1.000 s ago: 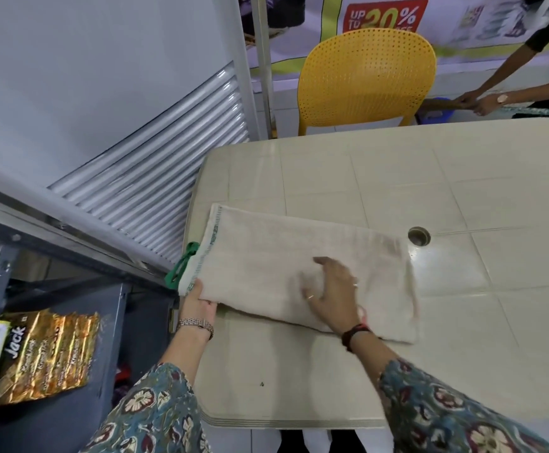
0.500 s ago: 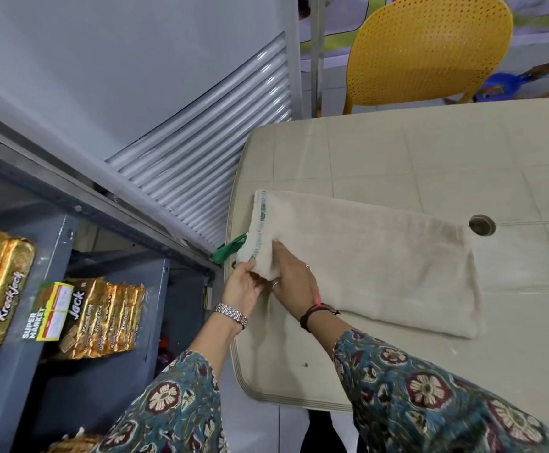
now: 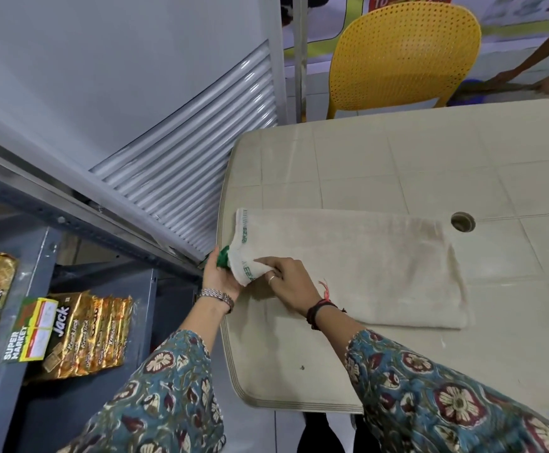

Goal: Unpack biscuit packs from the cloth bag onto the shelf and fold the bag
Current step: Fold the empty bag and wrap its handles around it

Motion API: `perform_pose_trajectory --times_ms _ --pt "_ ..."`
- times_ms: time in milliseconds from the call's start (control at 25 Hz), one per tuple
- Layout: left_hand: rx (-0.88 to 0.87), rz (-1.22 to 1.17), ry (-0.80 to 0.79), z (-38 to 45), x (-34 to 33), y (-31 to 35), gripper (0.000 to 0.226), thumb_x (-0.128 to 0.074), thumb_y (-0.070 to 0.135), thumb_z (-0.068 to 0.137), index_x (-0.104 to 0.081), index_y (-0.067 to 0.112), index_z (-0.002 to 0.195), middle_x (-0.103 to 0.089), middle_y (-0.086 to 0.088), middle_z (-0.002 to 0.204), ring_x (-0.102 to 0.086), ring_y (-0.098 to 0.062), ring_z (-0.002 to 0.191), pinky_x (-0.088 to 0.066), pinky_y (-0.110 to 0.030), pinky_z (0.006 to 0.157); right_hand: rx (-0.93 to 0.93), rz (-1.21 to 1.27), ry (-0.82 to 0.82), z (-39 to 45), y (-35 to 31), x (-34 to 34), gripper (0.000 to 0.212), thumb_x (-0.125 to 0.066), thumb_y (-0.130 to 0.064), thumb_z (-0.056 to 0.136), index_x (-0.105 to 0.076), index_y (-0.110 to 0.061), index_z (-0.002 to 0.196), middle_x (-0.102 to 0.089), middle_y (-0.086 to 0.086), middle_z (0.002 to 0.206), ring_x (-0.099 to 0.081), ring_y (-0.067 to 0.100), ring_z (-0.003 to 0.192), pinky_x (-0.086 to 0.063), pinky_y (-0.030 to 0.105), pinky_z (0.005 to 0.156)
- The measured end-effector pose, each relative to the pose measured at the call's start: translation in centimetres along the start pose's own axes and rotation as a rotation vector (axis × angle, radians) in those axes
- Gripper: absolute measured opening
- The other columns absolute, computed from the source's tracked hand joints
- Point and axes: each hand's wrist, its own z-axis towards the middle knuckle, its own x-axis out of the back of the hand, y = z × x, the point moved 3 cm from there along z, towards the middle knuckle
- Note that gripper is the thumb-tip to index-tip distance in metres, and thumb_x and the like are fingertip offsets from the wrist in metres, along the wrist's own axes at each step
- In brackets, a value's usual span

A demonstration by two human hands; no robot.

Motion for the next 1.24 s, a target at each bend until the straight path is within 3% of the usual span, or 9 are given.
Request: perform_pose_trajectory --times_ms 160,280,400,520,680,760,880,1080,1240 --pt "0.059 0.355 0.135 3.1 -0.9 2.1 0.039 -0.063 0.042 0.082 -0.062 0.013 0.108 -0.072 -0.011 0.098 -0.062 -0.027 0.096 -0.050 -0.042 0.089 -0.044 0.061 -0.060 -1.3 0.9 1.9 0.019 -0.056 -0.014 0.086 -0.074 -0.015 0.088 -0.068 0.006 0.074 -0.052 0.016 0.066 -0.039 0.028 0.060" --pt "0.001 0.695 0.323 6.1 0.8 4.4 0.090 -0.088 0.032 0.052 -0.048 0.004 0.127 -0.060 -0.011 0.123 -0.060 -0.028 0.107 -0.049 -0.044 0.095 -0.066 0.108 -0.072 -2.7 1.6 3.0 0.023 -0.059 -0.014 0.086 -0.072 -0.026 0.071 -0.062 0.001 0.062 -0.041 0.003 0.056 -0.031 0.017 0.053" --pt "-0.103 0.969 0.386 3.0 -1.8 6.0 0.081 -0.081 0.022 0.064 -0.042 -0.001 0.132 -0.057 -0.012 0.123 -0.058 -0.029 0.110 -0.050 -0.041 0.093 -0.120 0.146 -0.028 -4.4 2.6 3.9 0.026 -0.058 -0.023 0.085 -0.062 -0.019 0.059 -0.043 -0.003 0.056 -0.033 0.005 0.053 -0.025 0.021 0.051" --pt "-0.182 1.015 0.324 1.1 -5.6 6.4 0.054 -0.071 0.017 0.074 -0.049 -0.001 0.120 -0.059 -0.018 0.110 -0.061 -0.030 0.092 -0.056 -0.037 0.066 -0.163 0.164 0.095 -6.6 4.2 5.0 0.034 -0.054 -0.036 0.077 -0.058 -0.007 0.059 -0.043 0.002 0.055 -0.033 0.008 0.055 -0.027 0.026 0.054" --pt "-0.245 1.075 0.173 0.3 -13.2 4.2 0.014 -0.062 0.008 0.081 -0.049 0.008 0.078 -0.057 -0.011 0.080 -0.057 -0.019 0.065 -0.050 -0.022 0.035 -0.230 0.211 0.253 -9.6 6.6 7.4 0.024 -0.062 -0.027 0.077 -0.058 -0.029 0.054 -0.044 -0.008 0.048 -0.036 0.005 0.051 -0.030 0.025 0.053" --pt "-0.244 1.087 0.073 0.2 -18.2 1.2 0.012 -0.062 0.007 0.082 -0.050 0.008 0.080 -0.056 -0.009 0.073 -0.057 -0.018 0.062 -0.049 -0.022 0.033 -0.287 0.290 0.350 -11.3 8.2 9.3 0.005 -0.063 -0.031 0.072 -0.066 -0.027 0.073 -0.057 0.000 0.056 -0.049 0.008 0.057 -0.044 0.031 0.058" --pt "-0.163 1.091 -0.083 1.1 -24.4 -4.2 0.018 -0.064 0.007 0.081 -0.051 0.005 0.094 -0.058 -0.012 0.081 -0.060 -0.020 0.066 -0.053 -0.026 0.037 -0.369 0.366 0.456 -13.9 10.6 12.1 0.030 -0.065 -0.012 0.077 -0.062 -0.035 0.096 -0.040 -0.007 0.047 -0.040 0.009 0.050 -0.043 0.029 0.057" --pt "-0.101 1.170 -0.181 3.2 -30.5 -13.0 0.020 -0.065 0.006 0.080 -0.053 0.003 0.095 -0.061 -0.012 0.084 -0.062 -0.022 0.067 -0.050 -0.025 0.034 -0.491 0.357 0.586 -17.4 15.6 15.6 0.016 -0.058 -0.032 0.070 -0.061 -0.031 0.085 -0.042 0.005 0.055 -0.049 0.029 0.055 -0.056 0.054 0.071" --pt "-0.142 1.291 -0.162 5.1 -31.9 -17.3 0.016 -0.071 0.012 0.075 -0.055 0.014 0.071 -0.065 -0.011 0.085 -0.065 -0.026 0.073 -0.058 -0.033 0.048 -0.587 0.416 0.606 -18.5 18.4 16.8 0.011 -0.053 -0.015 0.086 -0.064 -0.015 0.087 -0.053 0.001 0.061 -0.061 0.029 0.060 -0.056 0.052 0.069"
